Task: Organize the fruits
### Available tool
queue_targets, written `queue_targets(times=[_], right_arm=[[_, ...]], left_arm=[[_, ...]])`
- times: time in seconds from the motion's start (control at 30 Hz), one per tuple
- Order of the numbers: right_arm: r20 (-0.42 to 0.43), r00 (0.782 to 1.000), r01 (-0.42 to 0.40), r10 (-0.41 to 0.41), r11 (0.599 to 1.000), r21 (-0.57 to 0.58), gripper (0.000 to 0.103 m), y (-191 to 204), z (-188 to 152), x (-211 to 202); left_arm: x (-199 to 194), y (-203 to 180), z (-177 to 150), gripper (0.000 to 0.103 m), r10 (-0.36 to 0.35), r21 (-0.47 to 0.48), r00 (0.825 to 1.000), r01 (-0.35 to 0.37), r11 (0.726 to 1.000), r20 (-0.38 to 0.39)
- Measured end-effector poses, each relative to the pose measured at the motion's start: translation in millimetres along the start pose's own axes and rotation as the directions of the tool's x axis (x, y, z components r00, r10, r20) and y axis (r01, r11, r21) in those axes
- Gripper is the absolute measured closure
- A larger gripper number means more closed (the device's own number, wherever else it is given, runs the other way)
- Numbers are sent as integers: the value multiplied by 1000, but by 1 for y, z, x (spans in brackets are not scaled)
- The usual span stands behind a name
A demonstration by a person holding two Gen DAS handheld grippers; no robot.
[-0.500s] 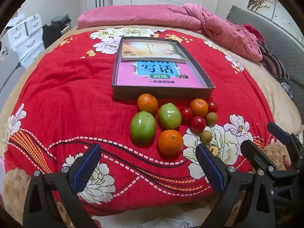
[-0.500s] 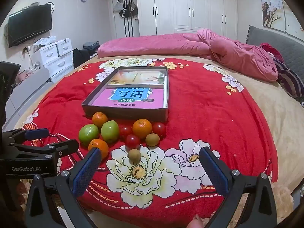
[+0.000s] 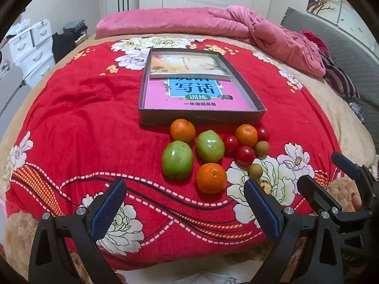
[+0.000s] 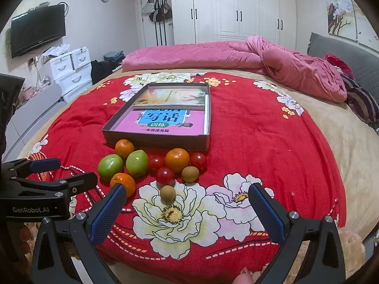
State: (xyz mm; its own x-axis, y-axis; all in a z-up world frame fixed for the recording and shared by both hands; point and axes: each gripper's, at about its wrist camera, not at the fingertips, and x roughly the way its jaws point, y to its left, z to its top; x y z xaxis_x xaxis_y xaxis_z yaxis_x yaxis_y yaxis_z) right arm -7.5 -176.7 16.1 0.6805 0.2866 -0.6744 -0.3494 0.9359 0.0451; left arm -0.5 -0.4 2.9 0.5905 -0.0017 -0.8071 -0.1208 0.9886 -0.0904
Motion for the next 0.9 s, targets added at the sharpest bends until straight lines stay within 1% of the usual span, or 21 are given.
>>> queue_targets(times=[0.17, 0.77, 0.87, 0.9], right_arm=[[1, 1000, 1, -1, 1000, 0, 0, 0, 0, 0], [-4, 1000, 1, -1, 1000, -4, 0, 1, 0, 1], [-5, 1000, 0, -1, 1000, -10, 0, 0, -1, 3], [-5, 1000, 1, -1, 1000, -12, 0, 1, -1, 4]], left_arm=[[-2, 0, -1, 4, -9, -6, 1000, 9, 1000, 12], [2, 2, 0, 4, 17, 5, 999, -17, 1000, -41], [3, 4, 0, 4, 15, 0, 999, -15, 1000, -43], [4, 4, 0, 4, 7, -5, 1000, -7, 1000, -30]])
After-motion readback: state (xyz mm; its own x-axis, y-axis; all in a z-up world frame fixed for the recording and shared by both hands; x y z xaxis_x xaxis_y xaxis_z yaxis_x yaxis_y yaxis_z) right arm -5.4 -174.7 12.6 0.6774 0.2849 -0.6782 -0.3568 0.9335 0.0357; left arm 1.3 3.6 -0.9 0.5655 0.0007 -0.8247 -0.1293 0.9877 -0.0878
